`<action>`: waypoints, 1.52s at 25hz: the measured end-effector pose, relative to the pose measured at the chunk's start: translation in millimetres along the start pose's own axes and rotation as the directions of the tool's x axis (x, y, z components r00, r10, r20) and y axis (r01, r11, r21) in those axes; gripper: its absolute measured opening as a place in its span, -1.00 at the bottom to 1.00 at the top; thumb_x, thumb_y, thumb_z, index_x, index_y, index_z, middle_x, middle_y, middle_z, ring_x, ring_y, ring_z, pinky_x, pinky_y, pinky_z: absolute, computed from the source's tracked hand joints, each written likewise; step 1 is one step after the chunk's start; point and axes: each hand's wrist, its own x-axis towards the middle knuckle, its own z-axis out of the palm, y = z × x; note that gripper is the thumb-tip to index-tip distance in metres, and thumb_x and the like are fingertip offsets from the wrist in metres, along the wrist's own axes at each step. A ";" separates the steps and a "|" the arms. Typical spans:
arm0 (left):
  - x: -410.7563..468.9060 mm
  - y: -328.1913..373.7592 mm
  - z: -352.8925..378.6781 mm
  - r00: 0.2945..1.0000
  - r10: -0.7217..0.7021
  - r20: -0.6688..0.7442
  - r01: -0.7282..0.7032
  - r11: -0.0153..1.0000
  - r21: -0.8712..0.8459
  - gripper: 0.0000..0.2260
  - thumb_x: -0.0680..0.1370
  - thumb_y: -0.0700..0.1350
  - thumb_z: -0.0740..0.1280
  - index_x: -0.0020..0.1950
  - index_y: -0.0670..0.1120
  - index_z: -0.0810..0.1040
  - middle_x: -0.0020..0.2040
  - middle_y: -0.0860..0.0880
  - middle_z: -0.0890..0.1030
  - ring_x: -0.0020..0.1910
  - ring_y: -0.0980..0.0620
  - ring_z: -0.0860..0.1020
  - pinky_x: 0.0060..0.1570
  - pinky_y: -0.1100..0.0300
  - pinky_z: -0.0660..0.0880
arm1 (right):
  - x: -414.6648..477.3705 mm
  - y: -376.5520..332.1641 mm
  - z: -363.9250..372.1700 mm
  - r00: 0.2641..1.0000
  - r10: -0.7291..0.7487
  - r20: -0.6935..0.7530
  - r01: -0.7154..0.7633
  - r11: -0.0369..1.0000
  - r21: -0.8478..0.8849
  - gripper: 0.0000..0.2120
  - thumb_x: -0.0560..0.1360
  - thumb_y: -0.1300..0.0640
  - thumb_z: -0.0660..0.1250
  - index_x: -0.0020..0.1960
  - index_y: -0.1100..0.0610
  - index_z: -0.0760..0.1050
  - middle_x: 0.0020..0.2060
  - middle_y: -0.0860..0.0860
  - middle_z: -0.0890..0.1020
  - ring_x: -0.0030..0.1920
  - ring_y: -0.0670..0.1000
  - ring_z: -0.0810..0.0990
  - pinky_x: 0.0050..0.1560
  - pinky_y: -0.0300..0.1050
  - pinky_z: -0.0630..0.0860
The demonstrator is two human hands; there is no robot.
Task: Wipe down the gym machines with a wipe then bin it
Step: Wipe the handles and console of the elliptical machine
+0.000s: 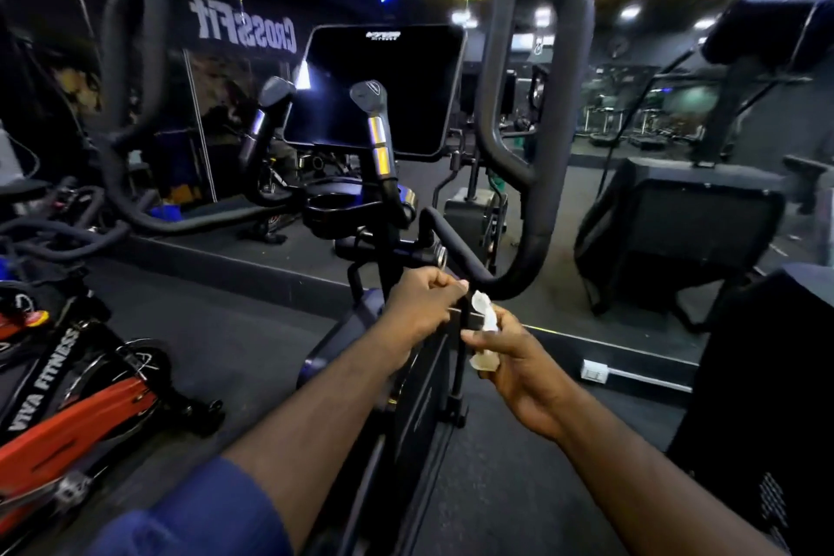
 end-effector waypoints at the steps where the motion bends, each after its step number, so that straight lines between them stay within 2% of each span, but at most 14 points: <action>1: -6.6 4.5 -14.2 0.998 -0.045 0.035 0.046 0.999 -0.012 -0.74 0.57 0.11 0.49 -0.12 -0.06 0.63 -0.19 -0.04 0.68 -0.32 0.03 0.55 -0.28 0.11 0.49 | 2.9 -3.4 9.2 1.000 -0.022 0.017 0.023 0.997 -0.069 -0.24 0.30 0.25 0.50 0.46 -0.02 0.37 0.10 0.05 0.67 -0.05 -0.01 0.63 -0.17 -0.15 0.55; 4: -18.8 17.7 -42.7 0.982 -0.121 0.142 0.131 0.989 -0.065 -0.65 0.49 0.16 0.55 -0.09 -0.12 0.63 -0.26 -0.09 0.66 -0.42 0.06 0.51 -0.43 0.22 0.42 | 18.2 -9.3 34.1 0.991 -0.102 0.084 0.123 0.941 -0.315 0.01 0.18 0.29 0.39 0.55 -0.15 0.13 0.31 0.05 0.54 0.21 0.02 0.59 -0.03 -0.17 0.60; 7: -10.0 16.9 -66.4 0.992 -0.108 0.060 0.111 0.993 -0.049 -0.87 0.57 -0.10 0.52 -0.08 -0.10 0.63 -0.25 -0.11 0.68 -0.40 0.08 0.57 -0.37 0.20 0.49 | 46.9 -13.6 55.7 0.980 -0.164 0.117 0.188 0.952 -0.243 -0.01 0.24 0.27 0.35 0.57 -0.18 0.09 0.33 0.02 0.55 0.16 0.01 0.61 -0.07 -0.19 0.57; 10: 8.4 12.6 -93.8 0.994 -0.100 -0.035 0.093 0.981 -0.169 -0.93 0.61 -0.23 0.46 -0.06 -0.17 0.62 -0.19 -0.16 0.68 -0.35 0.04 0.63 -0.39 0.17 0.59 | 88.6 -18.6 61.1 0.990 -0.135 0.046 0.133 0.991 0.034 -0.26 0.39 0.16 0.51 0.53 0.10 0.37 0.23 0.16 0.68 0.17 0.17 0.67 -0.04 -0.04 0.60; 13: 30.9 6.6 -114.6 0.986 -0.086 -0.146 0.063 0.986 -0.156 -0.94 0.58 -0.26 0.48 -0.04 -0.21 0.62 -0.20 -0.16 0.69 -0.30 0.00 0.64 -0.32 0.11 0.62 | 126.7 -21.4 64.8 0.998 -0.030 0.053 0.027 0.998 0.052 -0.58 0.40 0.05 0.50 0.19 0.23 0.66 0.05 0.19 0.74 -0.07 0.06 0.71 -0.09 -0.13 0.58; 17: 81.1 0.8 -127.3 0.968 -0.094 -0.232 0.062 0.988 -0.141 -0.93 0.61 -0.28 0.44 -0.04 -0.19 0.57 -0.20 -0.18 0.66 -0.33 0.03 0.61 -0.39 0.20 0.59 | 187.2 -21.3 66.3 1.000 -0.020 -0.015 0.022 0.984 0.177 -0.93 0.55 0.22 0.41 0.00 0.22 0.62 -0.16 0.11 0.73 -0.20 0.00 0.67 -0.17 -0.18 0.56; 21: 118.1 3.0 -133.6 0.959 -0.065 -0.277 0.032 0.992 -0.122 -0.91 0.63 -0.28 0.41 -0.04 -0.14 0.56 -0.12 -0.27 0.63 -0.21 -0.09 0.60 -0.29 0.16 0.59 | 219.5 -22.1 77.3 0.994 -0.110 -0.017 0.109 0.927 0.358 -0.88 0.68 0.15 0.26 0.01 0.16 0.52 -0.14 0.07 0.73 -0.12 0.05 0.68 -0.14 -0.15 0.61; 24: 129.4 16.1 -142.7 0.967 0.018 -0.253 -0.058 0.987 -0.153 -0.92 0.59 -0.27 0.46 -0.06 -0.13 0.60 -0.20 -0.20 0.66 -0.26 -0.04 0.60 -0.28 0.17 0.57 | 218.9 -34.6 86.9 0.985 -0.160 0.068 0.127 0.930 0.344 -0.75 0.57 0.16 0.41 0.20 0.23 0.52 0.02 0.16 0.75 0.01 0.14 0.75 -0.02 -0.03 0.69; 27: 142.4 33.3 -151.5 0.978 0.104 -0.183 -0.136 0.976 -0.169 -0.94 0.56 -0.26 0.47 -0.04 -0.16 0.61 -0.26 -0.12 0.68 -0.33 0.04 0.61 -0.31 0.22 0.56 | 219.0 -54.7 91.1 0.987 -0.119 0.107 0.058 0.891 0.450 -0.71 0.50 0.23 0.45 0.20 0.26 0.60 0.05 0.20 0.74 0.02 0.13 0.75 -0.02 -0.09 0.69; 30: 166.9 44.4 -160.0 0.967 0.147 -0.206 -0.197 0.949 -0.245 -0.95 0.55 -0.26 0.47 -0.05 -0.17 0.62 -0.22 -0.15 0.68 -0.33 0.01 0.60 -0.35 0.21 0.56 | 233.2 -76.9 96.6 0.975 -0.214 -0.059 0.218 0.877 0.427 -0.79 0.49 0.23 0.46 0.10 0.26 0.66 -0.01 0.20 0.75 0.00 0.16 0.75 -0.08 -0.06 0.71; 33: 197.3 51.5 -157.6 0.938 0.152 -0.310 -0.252 0.915 -0.315 -0.93 0.59 -0.19 0.46 -0.02 -0.15 0.59 -0.23 -0.14 0.64 -0.38 0.01 0.53 -0.39 0.20 0.47 | 254.1 -118.9 102.8 0.816 -0.461 -0.349 0.534 0.832 0.149 -0.98 0.52 0.24 0.50 -0.06 0.18 0.68 -0.19 0.01 0.77 -0.14 0.01 0.76 -0.09 -0.05 0.67; 35: 229.6 59.9 -154.6 0.915 0.099 -0.392 -0.283 0.849 -0.446 -0.85 0.61 -0.06 0.45 -0.03 -0.09 0.53 -0.26 -0.07 0.56 -0.41 0.06 0.45 -0.42 0.21 0.38 | 275.9 -160.0 107.8 0.513 -0.733 -0.446 0.713 0.653 -0.254 -0.97 0.54 0.20 0.49 -0.08 0.11 0.67 -0.31 -0.14 0.72 -0.29 -0.22 0.66 -0.20 -0.19 0.57; 37: 257.2 78.0 -148.8 0.944 -0.004 -0.329 -0.209 0.764 -0.610 -0.72 0.65 0.14 0.35 -0.02 -0.08 0.55 -0.26 -0.05 0.56 -0.38 0.04 0.48 -0.36 0.16 0.39 | 299.8 -194.2 115.8 0.145 -0.953 -0.265 0.655 0.293 -0.696 -0.88 0.55 0.16 0.44 0.05 0.08 0.72 -0.16 -0.07 0.76 -0.21 -0.16 0.68 -0.12 -0.19 0.60; 38: 267.6 88.3 -144.6 0.975 -0.025 -0.222 -0.141 0.699 -0.701 -0.62 0.66 0.23 0.27 -0.01 -0.07 0.60 -0.23 -0.06 0.62 -0.32 0.00 0.55 -0.27 0.13 0.46 | 314.2 -206.2 120.2 0.104 -0.993 -0.064 0.580 0.112 -0.807 -0.81 0.54 0.15 0.39 0.10 0.09 0.72 -0.05 0.01 0.77 -0.11 -0.05 0.72 -0.04 -0.14 0.63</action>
